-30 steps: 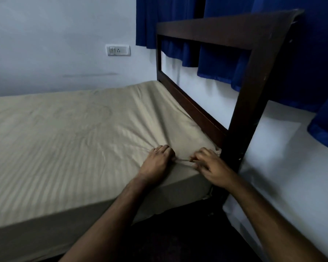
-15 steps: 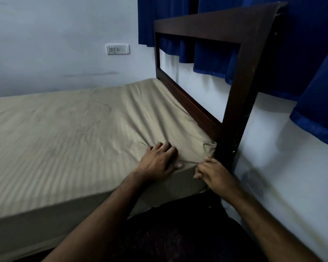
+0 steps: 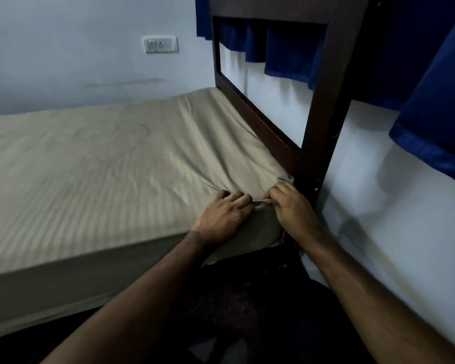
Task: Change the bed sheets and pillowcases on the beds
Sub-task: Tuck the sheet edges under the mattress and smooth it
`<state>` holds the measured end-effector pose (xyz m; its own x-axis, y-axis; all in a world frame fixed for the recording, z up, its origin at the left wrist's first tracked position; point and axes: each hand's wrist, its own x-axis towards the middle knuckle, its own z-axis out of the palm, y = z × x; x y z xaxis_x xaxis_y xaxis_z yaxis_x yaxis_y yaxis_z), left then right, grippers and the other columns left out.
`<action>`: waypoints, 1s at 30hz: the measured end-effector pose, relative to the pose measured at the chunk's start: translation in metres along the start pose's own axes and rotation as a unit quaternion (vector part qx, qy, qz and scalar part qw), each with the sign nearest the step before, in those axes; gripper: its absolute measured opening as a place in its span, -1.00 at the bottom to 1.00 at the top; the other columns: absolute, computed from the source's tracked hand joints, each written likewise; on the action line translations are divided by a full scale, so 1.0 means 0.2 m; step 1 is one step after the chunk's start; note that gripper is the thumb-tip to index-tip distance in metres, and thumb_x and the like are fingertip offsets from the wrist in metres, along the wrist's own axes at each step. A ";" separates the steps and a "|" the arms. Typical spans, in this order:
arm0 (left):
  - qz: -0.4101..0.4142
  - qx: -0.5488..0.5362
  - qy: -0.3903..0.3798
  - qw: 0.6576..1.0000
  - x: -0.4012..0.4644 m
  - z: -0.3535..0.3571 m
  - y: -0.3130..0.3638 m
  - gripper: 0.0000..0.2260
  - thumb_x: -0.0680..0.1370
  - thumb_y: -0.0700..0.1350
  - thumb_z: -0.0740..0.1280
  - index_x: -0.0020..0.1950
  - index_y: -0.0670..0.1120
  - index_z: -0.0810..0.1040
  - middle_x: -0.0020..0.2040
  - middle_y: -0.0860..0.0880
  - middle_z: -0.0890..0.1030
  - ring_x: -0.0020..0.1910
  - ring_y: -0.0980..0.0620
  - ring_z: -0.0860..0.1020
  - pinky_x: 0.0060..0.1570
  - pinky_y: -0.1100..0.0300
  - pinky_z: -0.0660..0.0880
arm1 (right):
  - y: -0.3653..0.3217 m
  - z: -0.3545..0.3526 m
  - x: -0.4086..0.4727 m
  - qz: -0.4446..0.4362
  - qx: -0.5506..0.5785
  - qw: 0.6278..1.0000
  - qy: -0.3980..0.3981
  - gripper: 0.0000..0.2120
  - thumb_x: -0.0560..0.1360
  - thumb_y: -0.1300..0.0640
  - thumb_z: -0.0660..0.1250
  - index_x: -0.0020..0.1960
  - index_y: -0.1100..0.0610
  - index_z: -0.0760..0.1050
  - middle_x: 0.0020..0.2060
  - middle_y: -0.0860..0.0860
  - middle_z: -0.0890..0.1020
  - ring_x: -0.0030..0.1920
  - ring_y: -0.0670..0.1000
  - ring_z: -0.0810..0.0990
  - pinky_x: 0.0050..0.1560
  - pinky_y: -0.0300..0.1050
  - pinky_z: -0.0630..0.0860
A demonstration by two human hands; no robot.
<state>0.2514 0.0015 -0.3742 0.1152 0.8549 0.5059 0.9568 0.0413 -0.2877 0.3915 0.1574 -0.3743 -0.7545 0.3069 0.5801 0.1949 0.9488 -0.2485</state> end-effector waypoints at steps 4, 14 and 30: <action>-0.009 0.022 -0.007 1.000 0.02 -0.03 0.05 -0.85 0.59 -0.08 0.19 0.00 -0.05 0.54 -0.06 -0.05 0.55 -0.08 -0.07 0.54 -0.10 0.01 0.40 | 0.00 0.01 -0.08 0.017 0.012 0.999 0.034 -0.89 0.52 0.26 0.35 -0.15 0.13 0.47 -0.17 0.03 0.51 -0.09 0.06 0.47 -0.08 -0.04 0.41; -0.005 0.000 -0.034 0.999 -0.11 -0.04 0.09 -0.96 0.58 -0.12 0.30 -0.03 -0.08 0.49 -0.12 -0.07 0.53 -0.16 -0.07 0.51 -0.10 0.07 0.40 | -0.03 0.05 -0.18 -0.037 0.005 0.999 0.035 -0.89 0.56 0.20 0.26 -0.15 0.10 0.44 -0.19 0.04 0.48 -0.12 0.10 0.49 -0.05 -0.02 0.43; -0.125 -0.053 -0.124 0.983 0.15 -0.02 0.14 -0.59 0.56 0.21 0.24 0.29 -0.01 0.39 0.13 -0.04 0.47 0.00 -0.11 0.59 -0.31 0.01 0.48 | 0.06 0.01 -0.24 -0.004 -0.246 0.969 0.013 -0.60 0.56 0.21 0.15 0.38 0.12 0.44 0.33 0.07 0.52 0.19 0.10 0.54 -0.03 0.02 0.53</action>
<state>0.2828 0.0258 -0.3633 -0.1835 0.9249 0.3329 0.9708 0.2239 -0.0867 0.4285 0.1544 -0.4065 -0.7419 0.2952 0.6021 0.4691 0.8700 0.1515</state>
